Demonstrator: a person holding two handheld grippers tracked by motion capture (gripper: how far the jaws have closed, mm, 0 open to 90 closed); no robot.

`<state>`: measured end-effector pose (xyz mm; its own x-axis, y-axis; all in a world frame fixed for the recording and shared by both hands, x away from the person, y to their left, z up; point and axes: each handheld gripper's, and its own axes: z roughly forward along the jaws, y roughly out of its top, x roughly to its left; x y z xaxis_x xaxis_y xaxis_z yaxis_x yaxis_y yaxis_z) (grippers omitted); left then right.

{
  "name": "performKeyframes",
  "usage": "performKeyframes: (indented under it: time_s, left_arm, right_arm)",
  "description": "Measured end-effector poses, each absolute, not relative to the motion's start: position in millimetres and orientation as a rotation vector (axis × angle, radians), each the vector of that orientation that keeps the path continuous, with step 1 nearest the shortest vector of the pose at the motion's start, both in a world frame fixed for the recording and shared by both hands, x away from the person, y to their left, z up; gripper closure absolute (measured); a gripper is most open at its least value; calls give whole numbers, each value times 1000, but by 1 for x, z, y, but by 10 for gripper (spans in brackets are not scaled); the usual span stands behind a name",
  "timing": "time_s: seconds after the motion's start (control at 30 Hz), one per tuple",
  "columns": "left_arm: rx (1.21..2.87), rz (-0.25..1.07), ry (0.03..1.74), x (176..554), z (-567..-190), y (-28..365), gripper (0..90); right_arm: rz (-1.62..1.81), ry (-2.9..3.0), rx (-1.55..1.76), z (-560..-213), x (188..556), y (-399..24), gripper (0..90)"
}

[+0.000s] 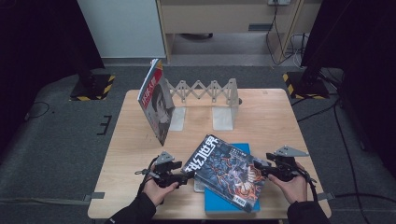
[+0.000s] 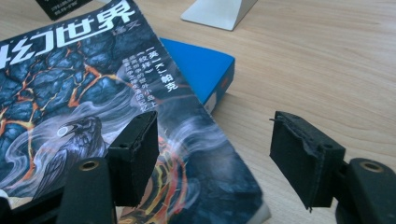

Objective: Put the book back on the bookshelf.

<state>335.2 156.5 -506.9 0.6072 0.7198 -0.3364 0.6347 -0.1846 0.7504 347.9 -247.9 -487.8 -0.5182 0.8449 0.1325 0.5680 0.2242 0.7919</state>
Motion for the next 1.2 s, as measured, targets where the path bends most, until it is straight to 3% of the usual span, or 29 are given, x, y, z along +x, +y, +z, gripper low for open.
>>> performKeyframes:
  time_s: [0.5, 0.73, 0.87, 1.2]
  left_arm:
    - [1846, -58, 1086, 347, -522, 150, 174]
    - [1840, -105, 1083, 347, -519, 149, 244]
    - [1803, -107, 1087, 347, -510, 154, 351]
    - [1795, -172, 1135, 352, -507, 155, 384]
  right_arm:
    - [1196, 2211, 1342, -495, 350, -243, 308]
    - [1200, 2203, 1341, -496, 350, -244, 304]
    - [1203, 2201, 1340, -497, 349, -244, 305]
    - [1242, 2186, 1351, -500, 349, -243, 306]
